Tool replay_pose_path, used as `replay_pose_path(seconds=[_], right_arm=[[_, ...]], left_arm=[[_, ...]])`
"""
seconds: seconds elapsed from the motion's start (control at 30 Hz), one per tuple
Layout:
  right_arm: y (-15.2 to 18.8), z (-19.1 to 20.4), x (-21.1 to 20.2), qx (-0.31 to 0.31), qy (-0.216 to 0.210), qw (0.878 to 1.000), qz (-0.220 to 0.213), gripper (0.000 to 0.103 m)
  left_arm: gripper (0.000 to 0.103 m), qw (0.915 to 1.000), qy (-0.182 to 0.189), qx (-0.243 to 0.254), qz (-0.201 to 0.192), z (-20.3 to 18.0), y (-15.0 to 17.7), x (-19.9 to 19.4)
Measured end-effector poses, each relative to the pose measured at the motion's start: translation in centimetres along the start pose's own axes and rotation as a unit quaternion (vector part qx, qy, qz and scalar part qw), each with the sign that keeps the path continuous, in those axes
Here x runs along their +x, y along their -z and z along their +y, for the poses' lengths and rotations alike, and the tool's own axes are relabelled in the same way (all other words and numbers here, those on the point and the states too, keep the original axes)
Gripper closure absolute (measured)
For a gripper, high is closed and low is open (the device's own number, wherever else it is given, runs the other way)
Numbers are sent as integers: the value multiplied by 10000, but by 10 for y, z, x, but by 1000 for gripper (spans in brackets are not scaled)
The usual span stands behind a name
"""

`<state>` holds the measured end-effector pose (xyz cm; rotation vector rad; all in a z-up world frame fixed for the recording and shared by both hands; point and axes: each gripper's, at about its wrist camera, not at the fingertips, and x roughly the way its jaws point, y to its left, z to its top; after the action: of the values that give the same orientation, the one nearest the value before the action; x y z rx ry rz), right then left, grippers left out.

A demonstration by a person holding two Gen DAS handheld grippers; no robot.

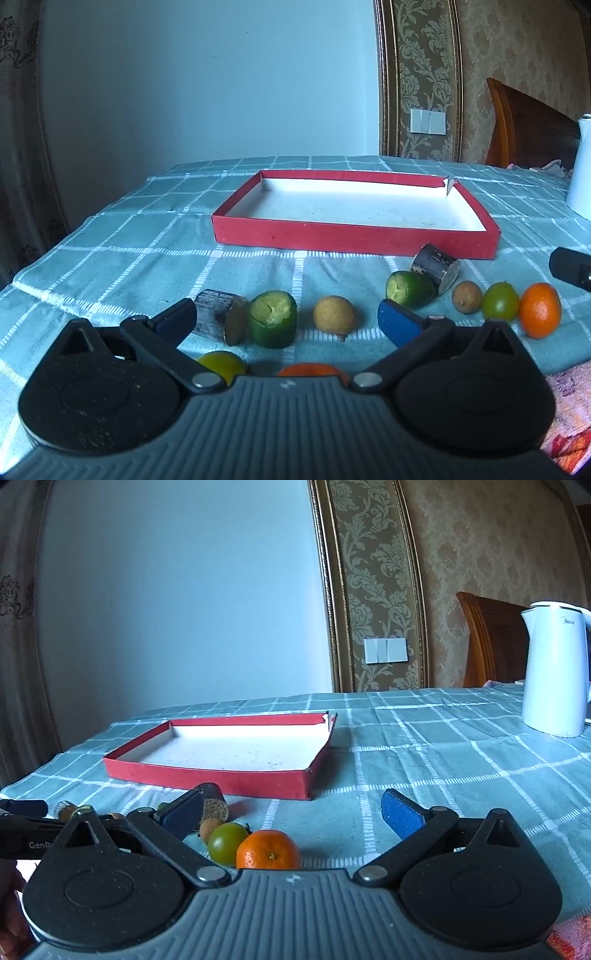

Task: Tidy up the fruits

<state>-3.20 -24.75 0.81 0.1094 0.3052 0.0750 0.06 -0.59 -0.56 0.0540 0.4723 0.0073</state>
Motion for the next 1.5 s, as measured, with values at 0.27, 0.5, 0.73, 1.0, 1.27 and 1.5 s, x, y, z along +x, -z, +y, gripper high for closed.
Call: replay_pose_path(seconds=[0.27,0.5,0.73,1.0,1.27,1.5], right_arm=[[2,6,11,-160,159,9991,367,0],[2,6,17,-204,120,9982,544,0],[3,5,16,-159,89,9985,515,0],[2,5,16,-113,64,9986,508,0],[1,3,15,-65,47,9989,466,0],[2,2,15,-68,45,9989,470,0]], left_arm=[[0,9997,116,96,188,-4,2,8],[0,9990,172,-255,312,9,2,14],[0,9999,64,-60,-83,0,6,1],[0,9999,-21,41,-93,-5,5,1],[0,9996,-120,136,-196,-8,7,-3],[0,9996,-139,77,-223,-7,8,-5]])
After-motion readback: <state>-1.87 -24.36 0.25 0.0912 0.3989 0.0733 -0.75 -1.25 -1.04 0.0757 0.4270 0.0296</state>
